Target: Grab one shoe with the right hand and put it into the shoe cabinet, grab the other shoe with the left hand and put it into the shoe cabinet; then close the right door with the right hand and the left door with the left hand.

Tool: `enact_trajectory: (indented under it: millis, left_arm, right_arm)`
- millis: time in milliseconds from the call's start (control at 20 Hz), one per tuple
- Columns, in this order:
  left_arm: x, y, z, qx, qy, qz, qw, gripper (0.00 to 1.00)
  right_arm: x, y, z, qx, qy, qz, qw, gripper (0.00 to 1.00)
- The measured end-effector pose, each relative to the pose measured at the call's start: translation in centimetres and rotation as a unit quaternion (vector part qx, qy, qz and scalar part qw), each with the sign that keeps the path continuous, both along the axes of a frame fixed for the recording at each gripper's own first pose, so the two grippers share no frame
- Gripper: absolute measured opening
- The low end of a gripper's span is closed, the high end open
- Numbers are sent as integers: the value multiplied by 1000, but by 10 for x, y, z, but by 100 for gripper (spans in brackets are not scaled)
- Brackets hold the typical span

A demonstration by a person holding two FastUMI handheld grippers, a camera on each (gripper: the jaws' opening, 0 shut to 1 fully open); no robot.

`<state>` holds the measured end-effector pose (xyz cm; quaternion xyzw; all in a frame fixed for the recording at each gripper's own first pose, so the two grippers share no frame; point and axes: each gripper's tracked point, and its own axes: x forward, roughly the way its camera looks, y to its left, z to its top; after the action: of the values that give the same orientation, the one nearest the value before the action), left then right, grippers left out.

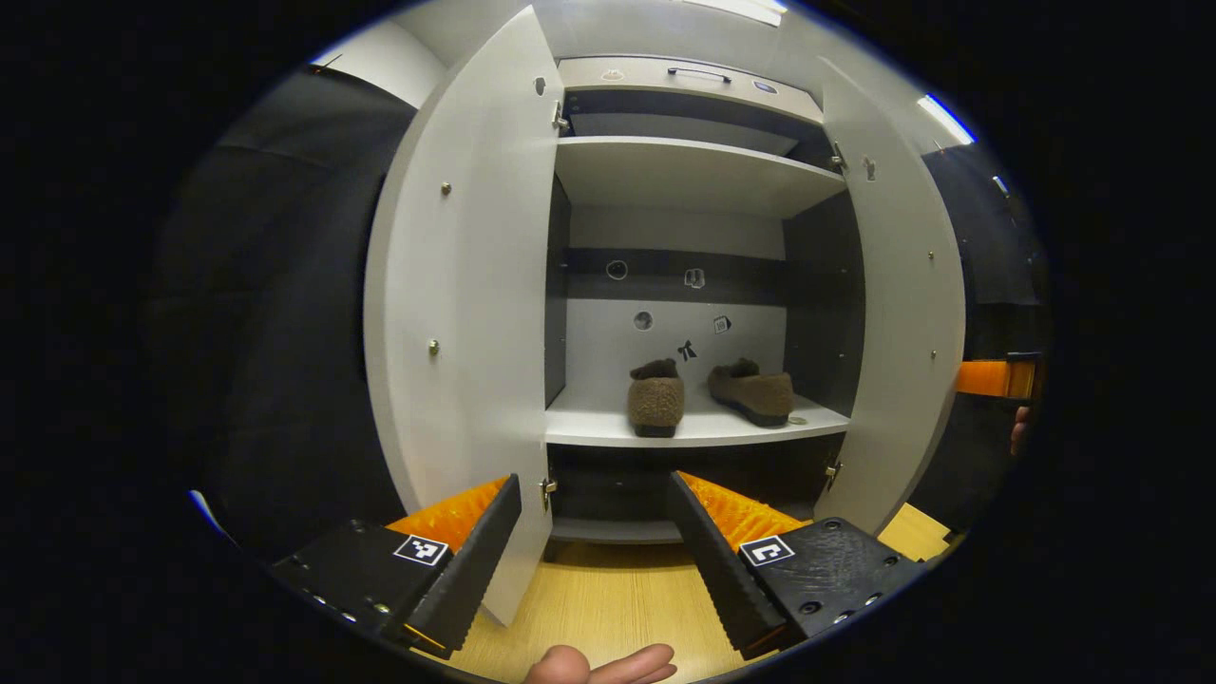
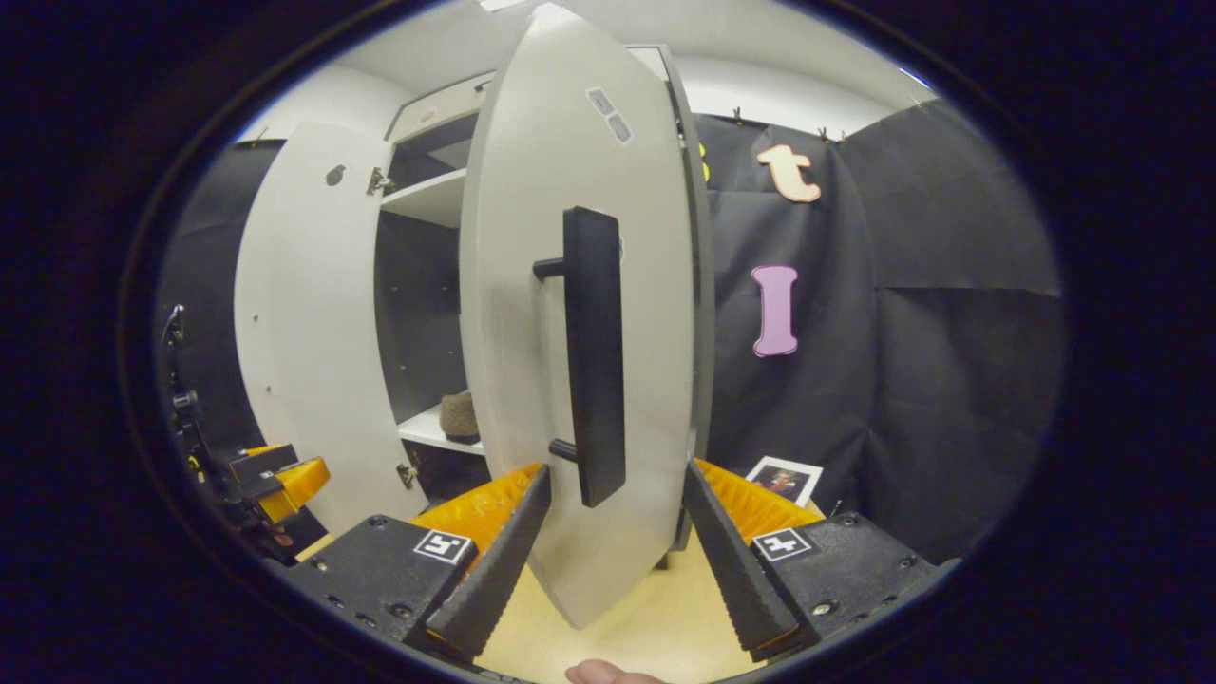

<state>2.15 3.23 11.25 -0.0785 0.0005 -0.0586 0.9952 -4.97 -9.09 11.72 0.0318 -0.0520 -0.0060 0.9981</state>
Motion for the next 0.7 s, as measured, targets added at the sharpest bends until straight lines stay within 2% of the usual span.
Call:
enact_trajectory:
  millis: [400,700]
  left_arm:
    - [-11,35,1,8,-3,31,999,95]
    - [-18,38,11,17,-20,24,999,94]
  right_arm:
    - [19,45,-5,-40,8,53,998,93]
    - [13,66,-15,-61,12,71,996,93]
